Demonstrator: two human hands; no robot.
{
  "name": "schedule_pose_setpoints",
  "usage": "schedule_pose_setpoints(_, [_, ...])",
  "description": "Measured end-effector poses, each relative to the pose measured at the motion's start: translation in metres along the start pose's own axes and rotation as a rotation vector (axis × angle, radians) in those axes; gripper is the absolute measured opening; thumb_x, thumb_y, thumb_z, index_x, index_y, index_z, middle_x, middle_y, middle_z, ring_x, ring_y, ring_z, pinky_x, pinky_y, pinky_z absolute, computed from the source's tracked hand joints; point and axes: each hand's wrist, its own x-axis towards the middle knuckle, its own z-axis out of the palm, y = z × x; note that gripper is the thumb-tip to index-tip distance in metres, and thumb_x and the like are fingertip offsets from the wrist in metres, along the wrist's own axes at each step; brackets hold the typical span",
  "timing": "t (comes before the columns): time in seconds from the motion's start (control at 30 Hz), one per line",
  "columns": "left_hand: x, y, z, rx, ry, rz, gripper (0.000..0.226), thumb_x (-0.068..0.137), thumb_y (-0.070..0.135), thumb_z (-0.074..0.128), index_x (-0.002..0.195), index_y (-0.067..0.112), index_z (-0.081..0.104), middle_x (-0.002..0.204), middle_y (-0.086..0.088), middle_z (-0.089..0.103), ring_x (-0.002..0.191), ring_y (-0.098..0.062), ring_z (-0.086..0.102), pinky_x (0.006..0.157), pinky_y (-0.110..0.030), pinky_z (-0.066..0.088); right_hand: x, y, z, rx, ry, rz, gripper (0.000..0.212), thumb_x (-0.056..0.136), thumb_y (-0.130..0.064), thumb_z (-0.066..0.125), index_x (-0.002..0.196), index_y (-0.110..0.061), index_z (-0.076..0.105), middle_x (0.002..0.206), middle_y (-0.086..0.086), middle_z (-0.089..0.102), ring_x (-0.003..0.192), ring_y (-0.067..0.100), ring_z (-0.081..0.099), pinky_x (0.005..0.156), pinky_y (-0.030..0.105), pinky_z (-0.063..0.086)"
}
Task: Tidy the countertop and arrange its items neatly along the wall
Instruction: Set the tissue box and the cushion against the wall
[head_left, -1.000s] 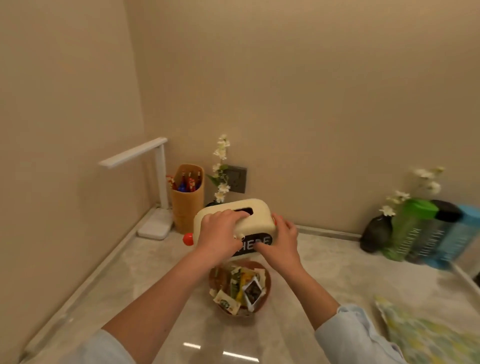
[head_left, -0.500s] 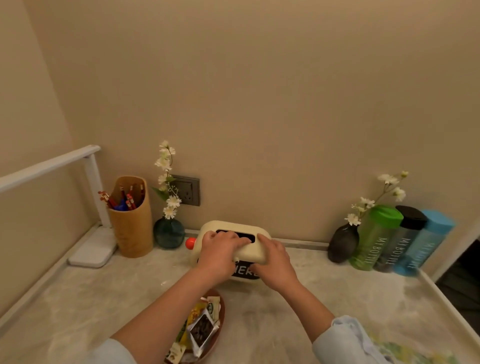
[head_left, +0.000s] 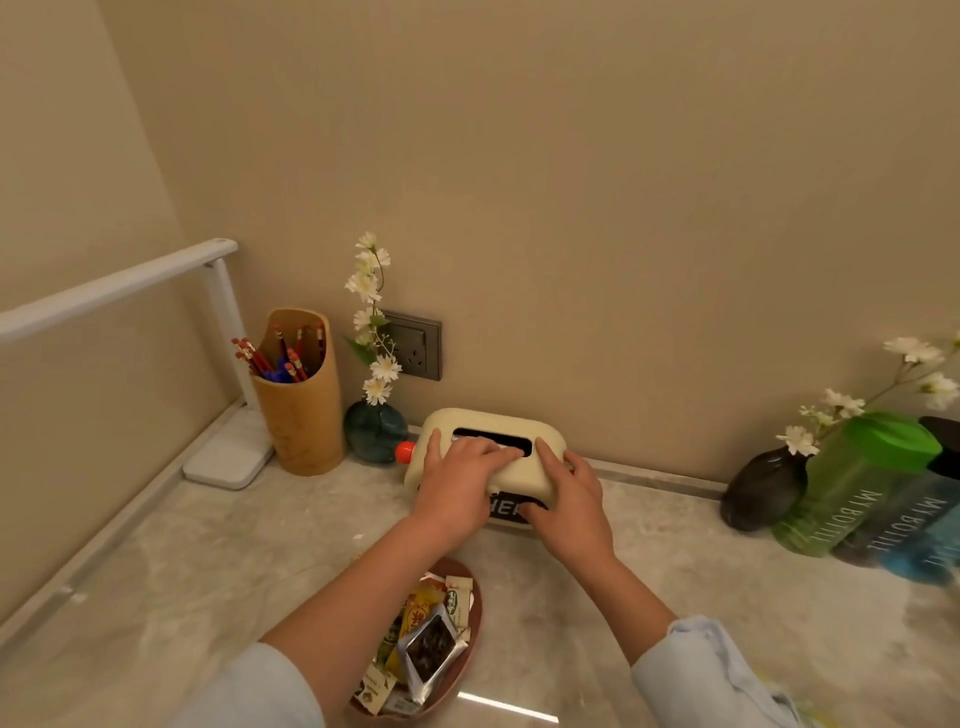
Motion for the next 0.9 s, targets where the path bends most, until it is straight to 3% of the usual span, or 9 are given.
schedule_pose_setpoints(0.3, [0.006,-0.01,0.0,-0.025,-0.005,0.035,0.071,0.085,0.009,0.058,0.143,0.043,0.036,0.137,0.011,0.045,0.135,-0.012,0.032,0.121,-0.046,-0.005,0.003,-0.004,0.007,-0.063,0.049,0.008,0.082,0.084,-0.026,0.068,0.149,-0.044,0.022,0.155,0.004,0.021,0.143,0.023,0.018,0.105,0.038,0.039])
schedule_pose_setpoints(0.57, [0.001,-0.002,-0.007,-0.07,-0.018,0.055,0.079,0.082,0.018,0.065,0.148,0.038,0.028,0.141,0.009,0.039,0.139,-0.013,0.026,0.119,-0.05,-0.011,-0.004,-0.005,0.0,-0.012,0.008,0.022,0.086,0.083,-0.021,0.066,0.152,-0.037,0.016,0.157,0.004,0.018,0.143,0.025,0.018,0.109,0.039,0.034])
schedule_pose_setpoints(0.7, [-0.009,0.018,-0.012,-0.198,0.068,0.114,0.066,0.085,0.017,0.063,0.144,0.034,0.039,0.138,0.008,0.044,0.135,-0.014,0.031,0.121,-0.044,0.009,-0.026,-0.004,-0.018,0.034,0.089,0.054,0.08,0.083,-0.021,0.062,0.152,-0.031,0.021,0.153,0.003,0.028,0.141,0.026,0.026,0.105,0.04,0.038])
schedule_pose_setpoints(0.8, [-0.018,0.039,-0.014,-0.356,0.062,0.133,0.057,0.087,0.015,0.06,0.14,0.032,0.047,0.136,0.01,0.047,0.13,-0.01,0.036,0.107,-0.03,0.036,-0.048,0.001,-0.037,0.021,0.115,0.111,0.073,0.086,-0.022,0.06,0.15,-0.026,0.026,0.153,0.001,0.029,0.142,0.023,0.024,0.107,0.035,0.034])
schedule_pose_setpoints(0.9, [-0.028,0.059,-0.013,-0.396,0.057,0.182,0.045,0.088,0.019,0.058,0.131,0.031,0.054,0.128,0.012,0.05,0.123,-0.008,0.043,0.095,-0.027,0.043,-0.071,0.008,-0.055,0.005,0.142,0.17,0.067,0.087,-0.024,0.06,0.148,-0.02,0.033,0.153,0.002,0.031,0.142,0.021,0.027,0.109,0.034,0.032])
